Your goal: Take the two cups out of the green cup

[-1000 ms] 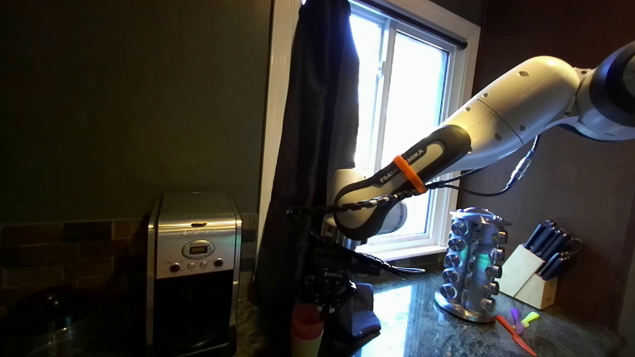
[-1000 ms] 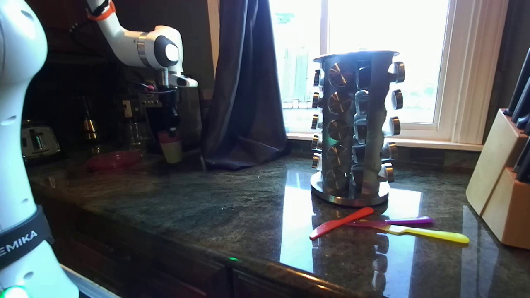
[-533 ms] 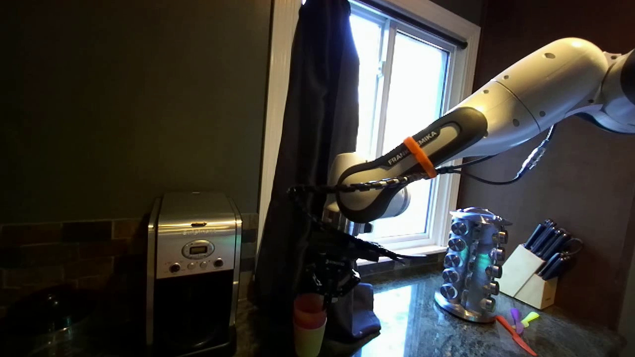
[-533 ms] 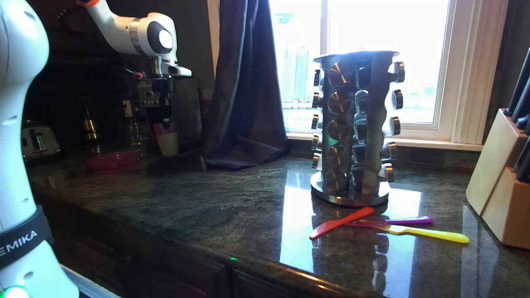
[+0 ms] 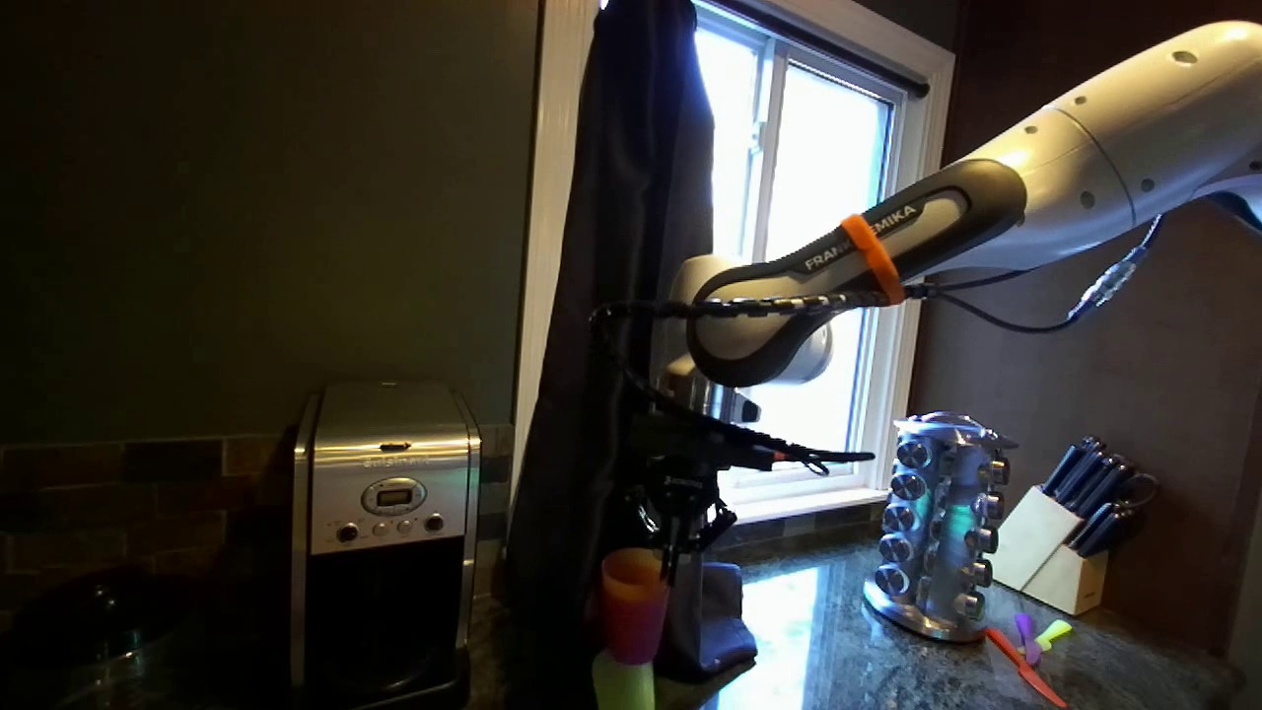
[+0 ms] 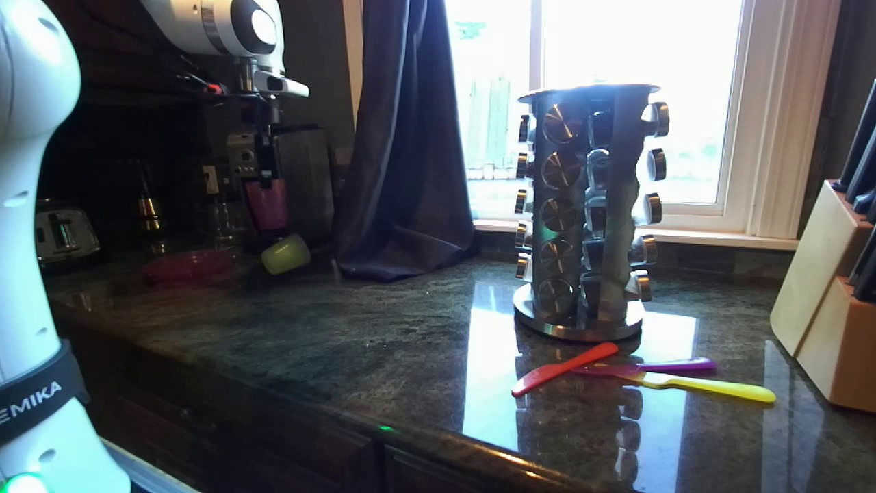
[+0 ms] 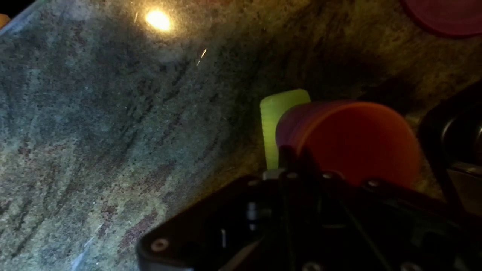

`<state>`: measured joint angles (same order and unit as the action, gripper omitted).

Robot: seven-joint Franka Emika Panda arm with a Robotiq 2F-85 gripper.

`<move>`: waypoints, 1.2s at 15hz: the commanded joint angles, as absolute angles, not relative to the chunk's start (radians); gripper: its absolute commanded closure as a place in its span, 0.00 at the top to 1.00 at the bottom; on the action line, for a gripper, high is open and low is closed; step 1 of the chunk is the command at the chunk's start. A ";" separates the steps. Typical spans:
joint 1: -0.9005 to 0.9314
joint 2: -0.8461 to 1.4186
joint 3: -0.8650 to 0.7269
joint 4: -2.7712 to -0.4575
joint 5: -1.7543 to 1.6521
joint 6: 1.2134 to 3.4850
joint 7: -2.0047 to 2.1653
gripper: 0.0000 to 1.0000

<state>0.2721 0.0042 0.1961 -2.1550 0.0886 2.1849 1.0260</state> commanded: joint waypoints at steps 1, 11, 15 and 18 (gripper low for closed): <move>0.257 -0.059 0.212 -2.171 0.106 2.128 1.035 0.01; 0.261 -0.066 0.230 -2.166 0.140 2.135 0.956 0.01; 0.277 -0.016 0.262 -2.141 0.150 2.144 0.866 0.01; 0.286 0.036 0.281 -2.125 0.141 2.192 0.811 0.01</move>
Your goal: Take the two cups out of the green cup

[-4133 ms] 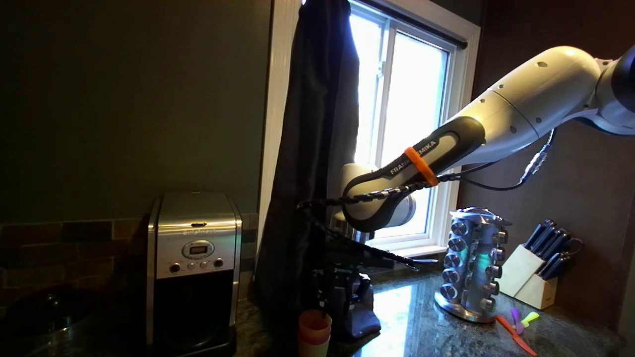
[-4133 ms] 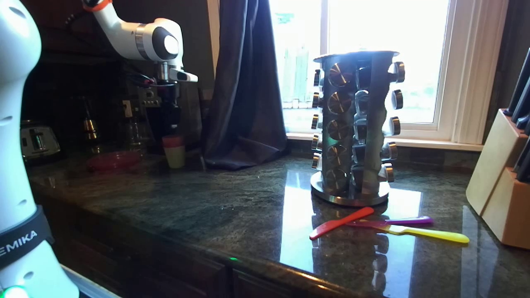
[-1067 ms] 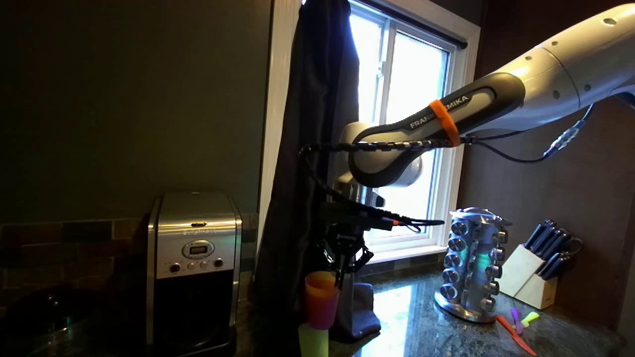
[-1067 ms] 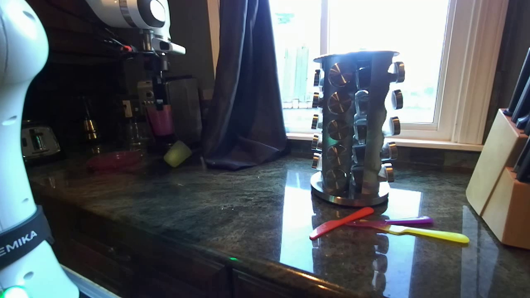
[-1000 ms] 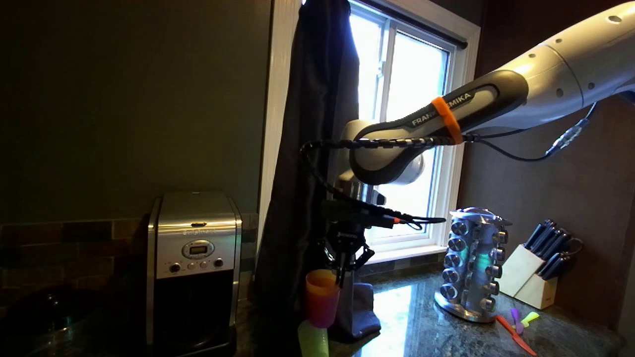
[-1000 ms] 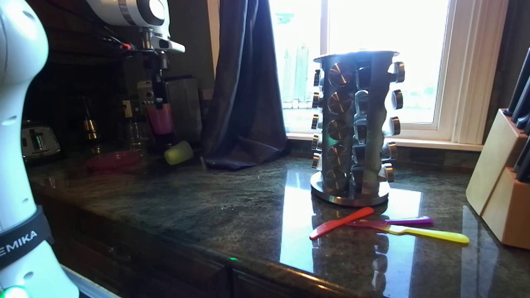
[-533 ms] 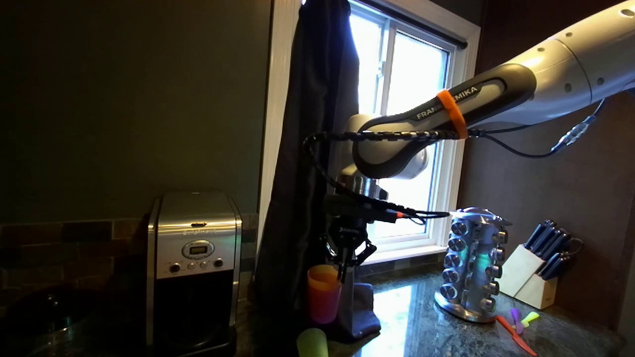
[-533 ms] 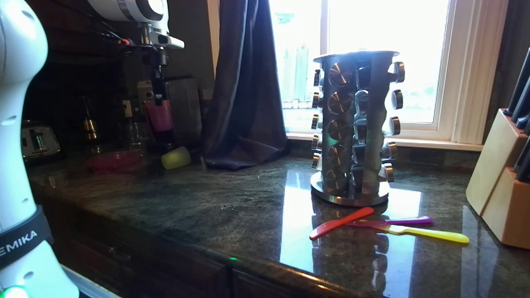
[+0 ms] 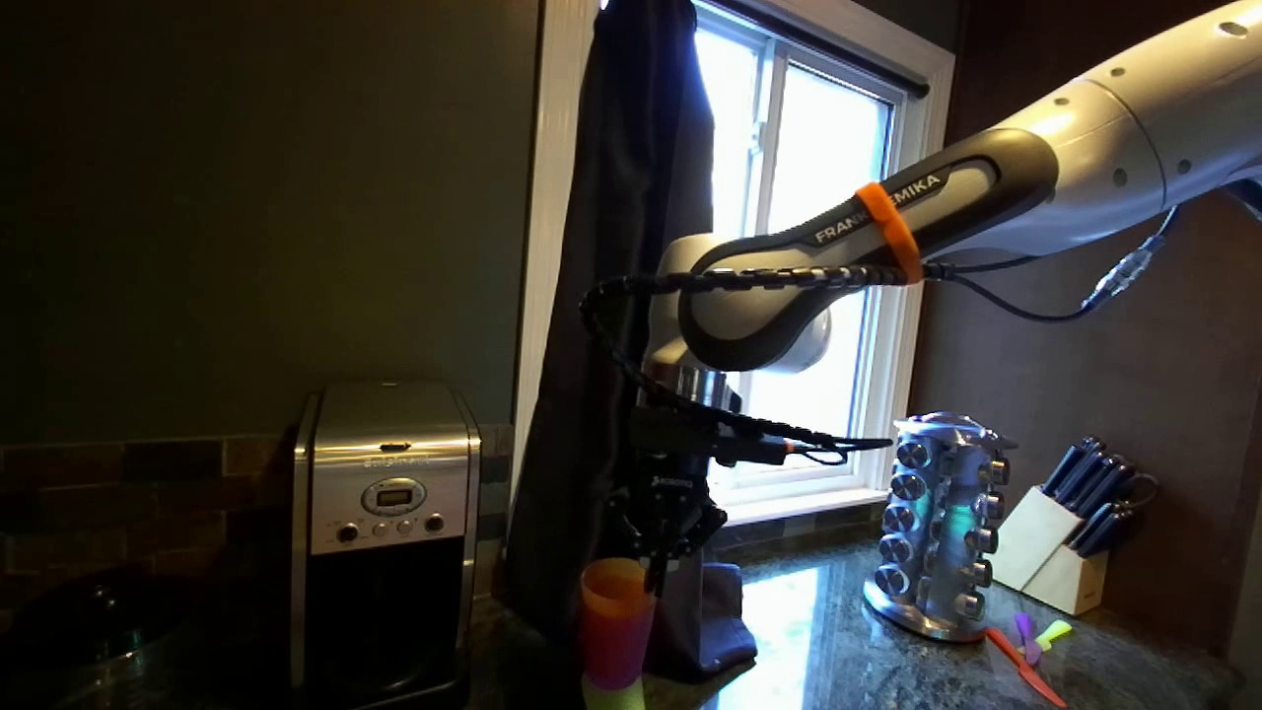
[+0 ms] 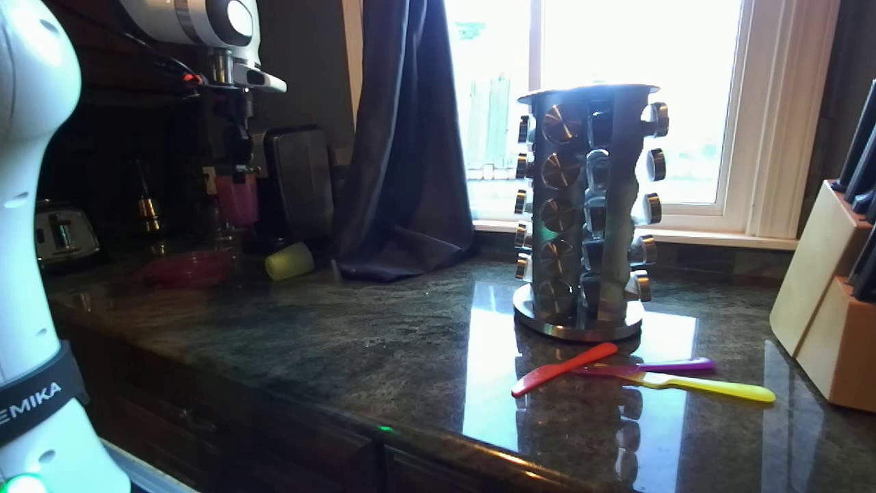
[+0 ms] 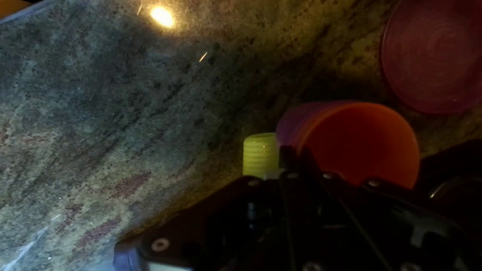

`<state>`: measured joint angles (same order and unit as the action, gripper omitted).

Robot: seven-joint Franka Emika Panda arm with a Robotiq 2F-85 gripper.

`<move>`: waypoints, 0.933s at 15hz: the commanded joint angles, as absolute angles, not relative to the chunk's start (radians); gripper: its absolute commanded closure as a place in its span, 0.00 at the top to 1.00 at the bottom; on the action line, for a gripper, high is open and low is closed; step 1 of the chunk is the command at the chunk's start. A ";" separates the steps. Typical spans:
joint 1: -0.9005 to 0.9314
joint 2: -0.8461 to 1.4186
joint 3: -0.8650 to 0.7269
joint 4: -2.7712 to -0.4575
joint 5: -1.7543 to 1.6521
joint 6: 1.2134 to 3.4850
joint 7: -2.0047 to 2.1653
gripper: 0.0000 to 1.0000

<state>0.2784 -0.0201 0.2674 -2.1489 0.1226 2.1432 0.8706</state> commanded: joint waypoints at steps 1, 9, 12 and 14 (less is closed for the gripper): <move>0.289 0.058 0.285 -2.118 0.136 2.223 0.795 0.01; 0.348 0.267 0.286 -2.019 0.085 2.332 0.728 0.01; 0.380 0.343 0.279 -1.965 0.071 2.319 0.706 0.01; 0.400 0.383 0.270 -1.938 0.057 2.319 0.702 0.01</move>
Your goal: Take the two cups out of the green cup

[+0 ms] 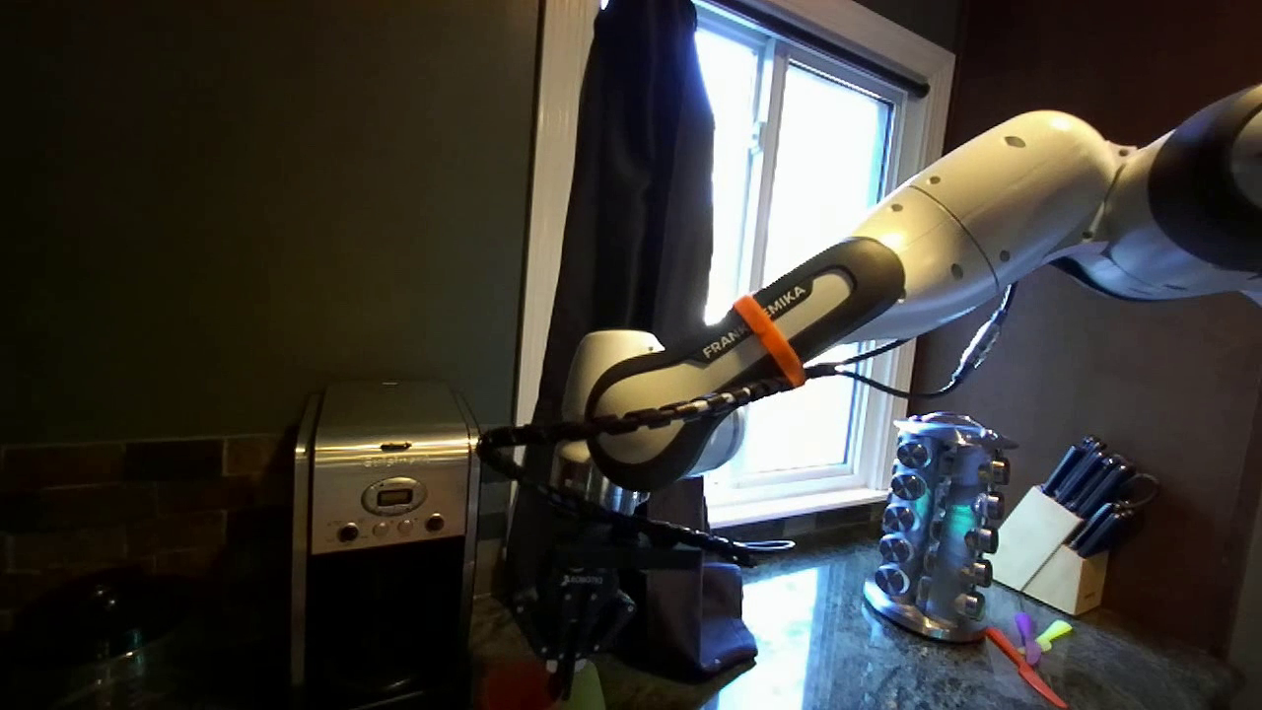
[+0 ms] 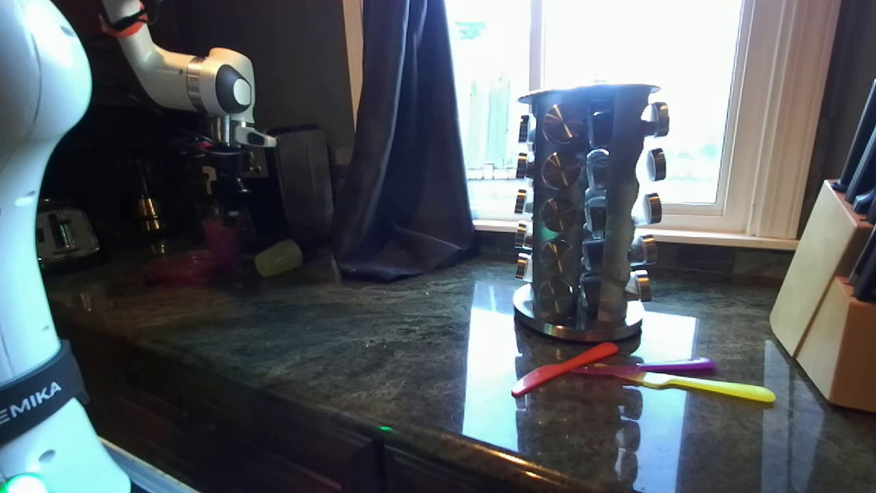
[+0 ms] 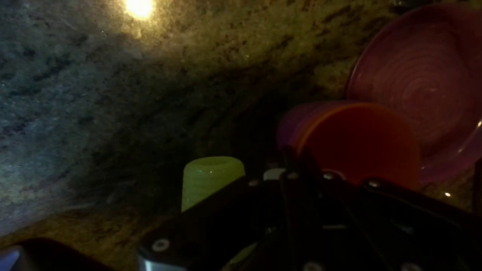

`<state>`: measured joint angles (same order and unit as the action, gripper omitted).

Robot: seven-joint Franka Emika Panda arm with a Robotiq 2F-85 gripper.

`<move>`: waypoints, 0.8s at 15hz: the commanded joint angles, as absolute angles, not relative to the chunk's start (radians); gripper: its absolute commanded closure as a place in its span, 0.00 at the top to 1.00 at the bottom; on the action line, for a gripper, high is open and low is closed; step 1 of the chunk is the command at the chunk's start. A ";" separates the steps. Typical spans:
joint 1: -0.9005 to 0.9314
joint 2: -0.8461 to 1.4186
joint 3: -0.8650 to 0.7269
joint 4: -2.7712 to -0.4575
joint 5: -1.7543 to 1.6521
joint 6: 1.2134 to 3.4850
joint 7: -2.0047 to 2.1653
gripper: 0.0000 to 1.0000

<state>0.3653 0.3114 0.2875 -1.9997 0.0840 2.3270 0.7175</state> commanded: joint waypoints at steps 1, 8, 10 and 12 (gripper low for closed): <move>0.408 0.403 0.266 -1.927 0.055 2.313 0.699 0.01; 0.451 0.473 0.234 -1.873 0.000 2.311 0.668 0.29; 0.457 0.459 0.231 -1.875 -0.005 2.310 0.661 0.36; 0.452 0.433 0.238 -1.882 0.012 2.297 0.650 0.52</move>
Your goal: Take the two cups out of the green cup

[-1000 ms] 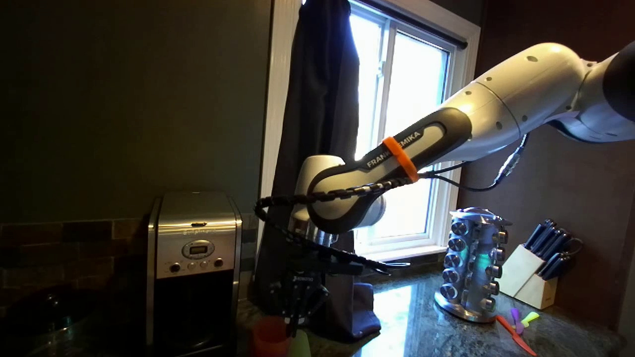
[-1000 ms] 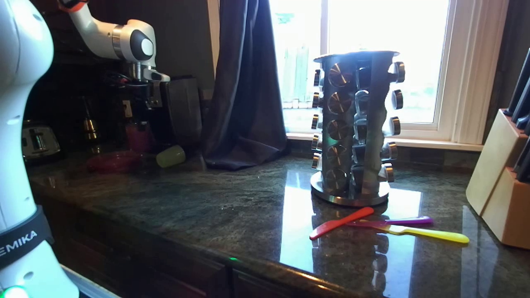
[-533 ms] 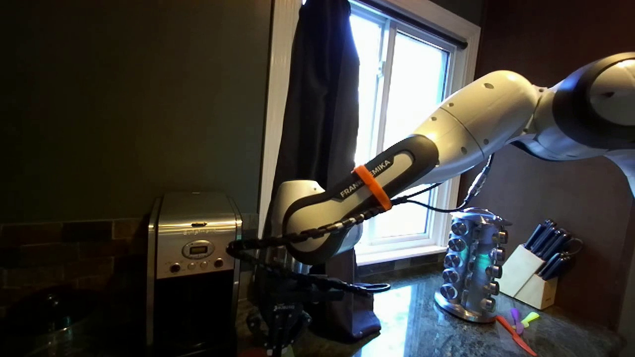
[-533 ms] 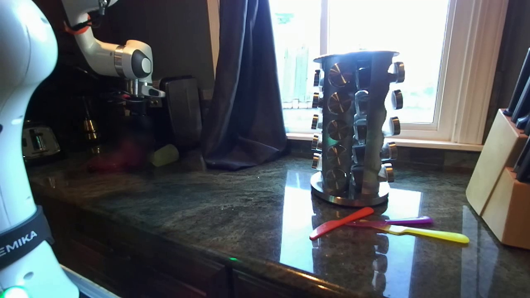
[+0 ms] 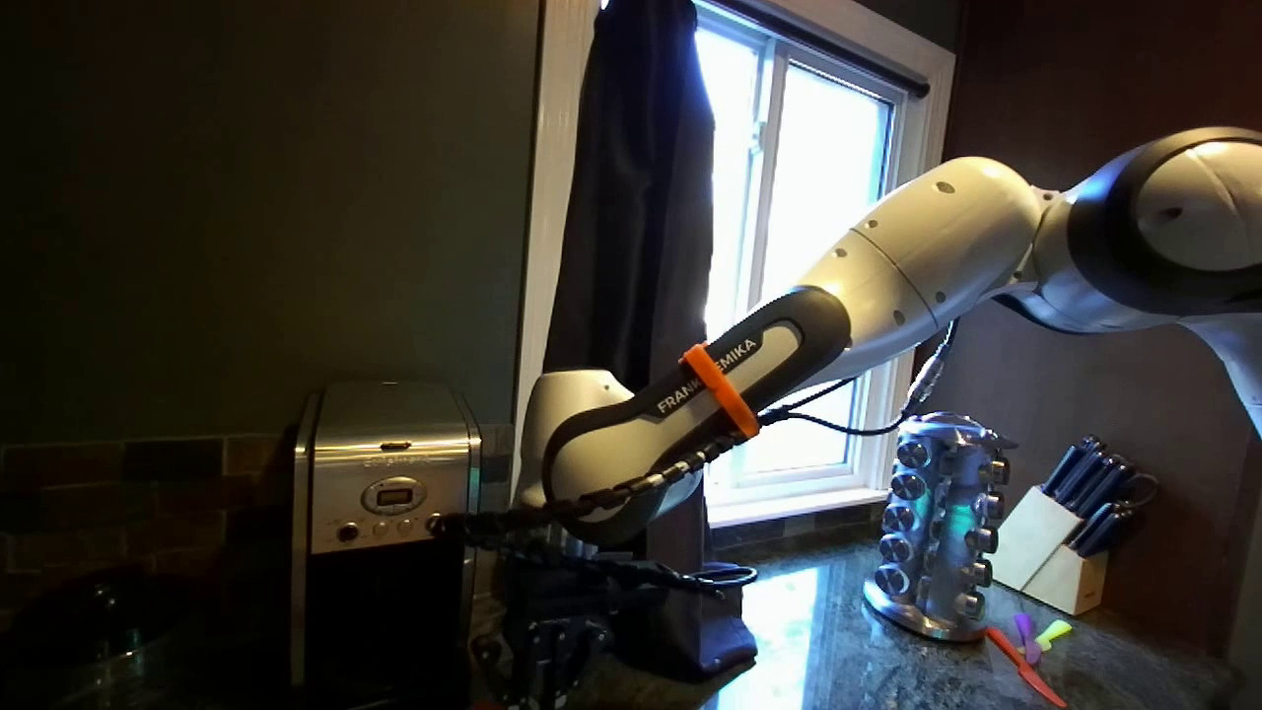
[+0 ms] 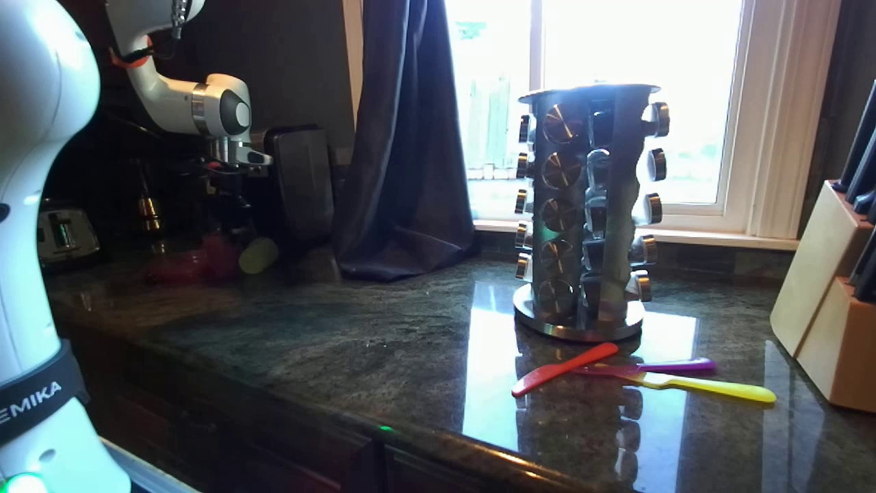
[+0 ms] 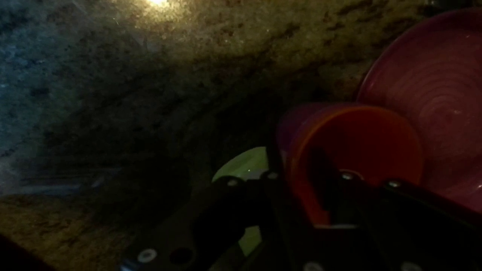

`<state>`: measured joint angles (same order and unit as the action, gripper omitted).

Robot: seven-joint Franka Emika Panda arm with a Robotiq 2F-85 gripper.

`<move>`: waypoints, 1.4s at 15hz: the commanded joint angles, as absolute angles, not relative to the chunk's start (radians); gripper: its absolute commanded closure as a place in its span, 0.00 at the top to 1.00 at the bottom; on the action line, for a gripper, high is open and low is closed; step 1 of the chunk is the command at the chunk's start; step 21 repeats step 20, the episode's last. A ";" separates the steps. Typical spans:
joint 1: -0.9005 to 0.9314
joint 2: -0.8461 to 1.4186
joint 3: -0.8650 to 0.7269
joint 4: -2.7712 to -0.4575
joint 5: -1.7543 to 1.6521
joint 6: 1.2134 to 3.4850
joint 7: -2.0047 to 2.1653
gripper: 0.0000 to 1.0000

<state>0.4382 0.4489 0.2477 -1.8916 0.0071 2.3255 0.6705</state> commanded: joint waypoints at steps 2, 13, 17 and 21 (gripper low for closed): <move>0.448 0.401 0.239 -1.889 0.020 2.284 0.650 0.67; 0.385 0.229 0.211 -1.886 0.065 1.994 0.824 1.00; 0.365 0.231 0.218 -1.880 0.075 1.974 0.818 1.00; 0.362 0.231 0.218 -1.880 0.083 1.970 0.827 1.00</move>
